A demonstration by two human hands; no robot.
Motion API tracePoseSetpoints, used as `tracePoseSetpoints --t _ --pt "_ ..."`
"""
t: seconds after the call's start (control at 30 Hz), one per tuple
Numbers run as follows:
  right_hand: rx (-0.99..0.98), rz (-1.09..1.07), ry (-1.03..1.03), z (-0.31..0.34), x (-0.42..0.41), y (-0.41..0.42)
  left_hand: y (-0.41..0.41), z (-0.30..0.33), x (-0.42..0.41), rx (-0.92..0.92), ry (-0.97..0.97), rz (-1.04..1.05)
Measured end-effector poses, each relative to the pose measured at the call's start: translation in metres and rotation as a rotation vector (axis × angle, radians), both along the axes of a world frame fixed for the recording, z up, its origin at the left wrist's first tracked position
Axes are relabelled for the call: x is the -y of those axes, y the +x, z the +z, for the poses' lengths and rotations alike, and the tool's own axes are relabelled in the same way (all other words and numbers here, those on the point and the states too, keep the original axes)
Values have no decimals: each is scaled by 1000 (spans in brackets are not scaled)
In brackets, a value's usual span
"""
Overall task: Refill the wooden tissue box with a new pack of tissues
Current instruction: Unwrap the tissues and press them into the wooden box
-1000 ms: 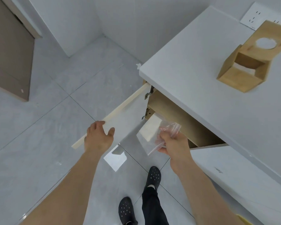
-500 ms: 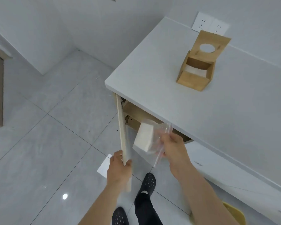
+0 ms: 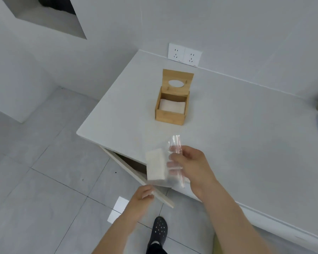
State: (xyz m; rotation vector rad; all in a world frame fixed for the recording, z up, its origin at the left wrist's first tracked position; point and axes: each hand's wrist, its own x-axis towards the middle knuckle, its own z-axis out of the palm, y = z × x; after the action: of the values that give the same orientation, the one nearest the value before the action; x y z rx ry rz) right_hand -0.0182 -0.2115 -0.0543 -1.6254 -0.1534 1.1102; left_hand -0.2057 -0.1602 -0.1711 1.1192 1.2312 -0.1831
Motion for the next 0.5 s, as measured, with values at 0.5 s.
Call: tracePoseSetpoints --t 0.5 --pt "-121 -125 166 47 -10 22 97 166 -60 327 794 -113"
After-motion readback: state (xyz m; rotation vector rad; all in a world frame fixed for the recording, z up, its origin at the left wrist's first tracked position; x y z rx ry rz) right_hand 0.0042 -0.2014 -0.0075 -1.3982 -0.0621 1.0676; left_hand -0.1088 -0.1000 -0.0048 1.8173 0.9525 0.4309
